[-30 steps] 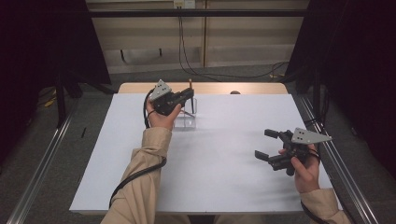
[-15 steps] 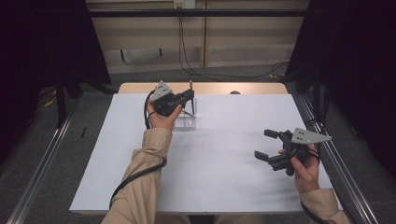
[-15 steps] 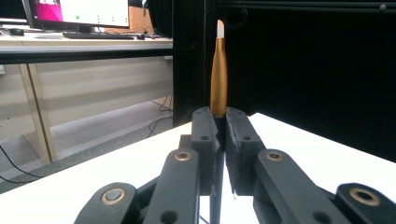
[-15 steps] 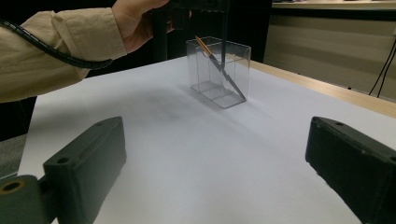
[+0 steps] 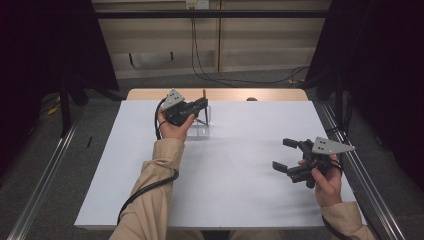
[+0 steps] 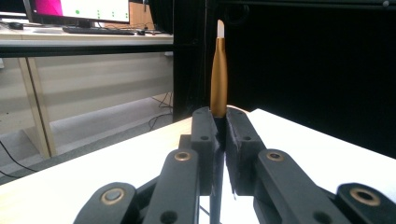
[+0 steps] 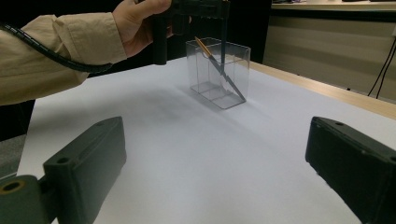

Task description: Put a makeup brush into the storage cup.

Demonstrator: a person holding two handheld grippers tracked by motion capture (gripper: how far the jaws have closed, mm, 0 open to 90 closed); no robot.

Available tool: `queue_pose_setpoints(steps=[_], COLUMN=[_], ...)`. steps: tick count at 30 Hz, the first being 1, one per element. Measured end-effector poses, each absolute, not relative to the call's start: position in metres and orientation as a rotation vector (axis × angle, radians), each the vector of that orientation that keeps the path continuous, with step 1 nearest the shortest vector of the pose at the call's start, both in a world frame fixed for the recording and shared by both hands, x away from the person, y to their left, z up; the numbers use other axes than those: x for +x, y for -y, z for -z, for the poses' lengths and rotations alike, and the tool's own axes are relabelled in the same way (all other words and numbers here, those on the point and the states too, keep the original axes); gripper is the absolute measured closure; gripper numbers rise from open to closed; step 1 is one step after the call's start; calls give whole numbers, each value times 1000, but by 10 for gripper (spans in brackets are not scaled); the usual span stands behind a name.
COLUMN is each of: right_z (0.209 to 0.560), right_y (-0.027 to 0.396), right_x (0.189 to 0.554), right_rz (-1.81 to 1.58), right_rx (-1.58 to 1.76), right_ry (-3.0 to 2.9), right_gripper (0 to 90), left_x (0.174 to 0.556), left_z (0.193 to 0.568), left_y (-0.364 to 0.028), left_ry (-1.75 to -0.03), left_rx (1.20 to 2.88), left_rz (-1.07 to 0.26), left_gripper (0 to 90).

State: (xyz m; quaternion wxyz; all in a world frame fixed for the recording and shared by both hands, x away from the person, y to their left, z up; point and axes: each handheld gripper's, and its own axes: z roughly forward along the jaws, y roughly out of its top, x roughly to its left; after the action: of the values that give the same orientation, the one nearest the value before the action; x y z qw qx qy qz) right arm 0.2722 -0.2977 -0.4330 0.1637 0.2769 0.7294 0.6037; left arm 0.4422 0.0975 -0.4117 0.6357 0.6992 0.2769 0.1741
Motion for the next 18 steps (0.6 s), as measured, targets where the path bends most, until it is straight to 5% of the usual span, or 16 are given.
queue_pose_setpoints(steps=[18], right_z=[433], right_y=[297], right_x=[272], right_rz=[-1723], right_rx=[781], right_ry=[-2084], right_gripper=[50], left_x=[442], left_z=[418], left_y=[-96], left_ry=[-638], left_rx=[1608], left_rz=[-393], left_gripper=[820])
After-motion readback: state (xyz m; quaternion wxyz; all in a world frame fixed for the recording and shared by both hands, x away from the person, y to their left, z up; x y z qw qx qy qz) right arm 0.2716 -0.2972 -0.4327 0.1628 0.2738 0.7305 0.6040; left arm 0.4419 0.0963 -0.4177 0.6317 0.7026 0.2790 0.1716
